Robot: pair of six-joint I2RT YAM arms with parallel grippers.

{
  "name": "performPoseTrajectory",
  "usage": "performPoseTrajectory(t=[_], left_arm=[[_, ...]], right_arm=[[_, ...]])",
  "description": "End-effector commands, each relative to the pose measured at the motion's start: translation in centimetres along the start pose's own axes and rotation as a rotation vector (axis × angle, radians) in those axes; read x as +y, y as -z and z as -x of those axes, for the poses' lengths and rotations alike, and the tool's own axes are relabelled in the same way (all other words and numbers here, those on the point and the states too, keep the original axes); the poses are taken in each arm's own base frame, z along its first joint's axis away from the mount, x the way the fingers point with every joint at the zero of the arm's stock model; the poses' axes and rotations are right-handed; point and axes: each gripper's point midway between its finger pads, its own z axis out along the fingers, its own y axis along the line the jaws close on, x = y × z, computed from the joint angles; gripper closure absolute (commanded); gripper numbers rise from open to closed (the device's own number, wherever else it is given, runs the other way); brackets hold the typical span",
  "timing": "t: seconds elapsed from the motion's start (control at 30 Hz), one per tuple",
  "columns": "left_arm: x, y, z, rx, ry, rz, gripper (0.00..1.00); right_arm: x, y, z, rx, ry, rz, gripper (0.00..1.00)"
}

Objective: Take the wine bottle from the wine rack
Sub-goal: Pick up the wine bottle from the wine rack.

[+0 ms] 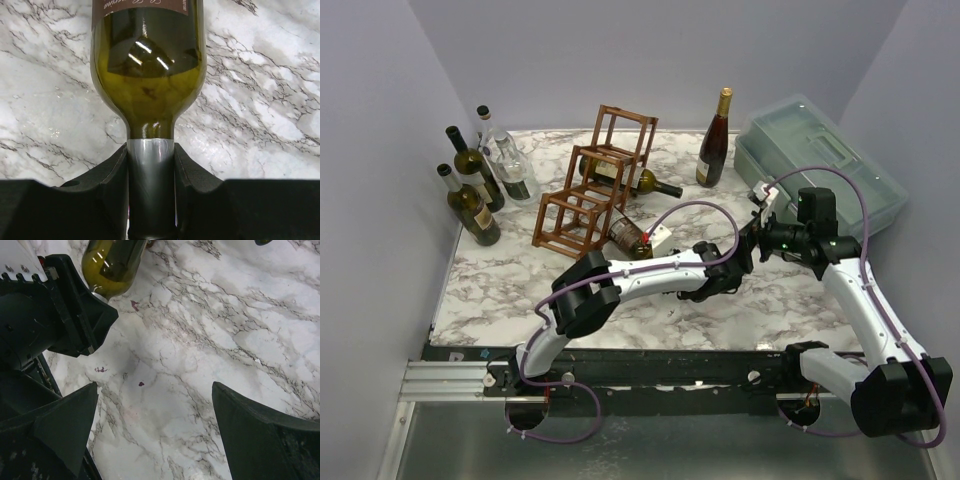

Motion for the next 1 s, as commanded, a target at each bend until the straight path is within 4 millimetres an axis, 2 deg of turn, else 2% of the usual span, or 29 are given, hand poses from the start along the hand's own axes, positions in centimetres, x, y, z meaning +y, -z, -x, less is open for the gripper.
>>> performPoseTrajectory(t=[0.0,0.2,0.67,0.97], left_arm=[[-1.5,-0.2,2.8,-0.116,0.384,-0.023,1.0],[-1.8,0.3,3.1,-0.101,0.406,-0.03,1.0],[-2.8,1.4,2.5,-0.05,0.448,-0.054,1.0],[-3.3,0.8,2.1,-0.074,0.441,-0.072,1.0]], right_arm=[[0.2,0.3,1.1,-0.021,0.022,0.004,0.01],[-0.5,0.2,1.0,-0.015,0.009,-0.028,0.01],[-5.8,0.7,1.6,-0.067,-0.177,-0.325,0.01],[-5.3,-1.7,1.3,-0.001,-0.356,-0.189,0.01]])
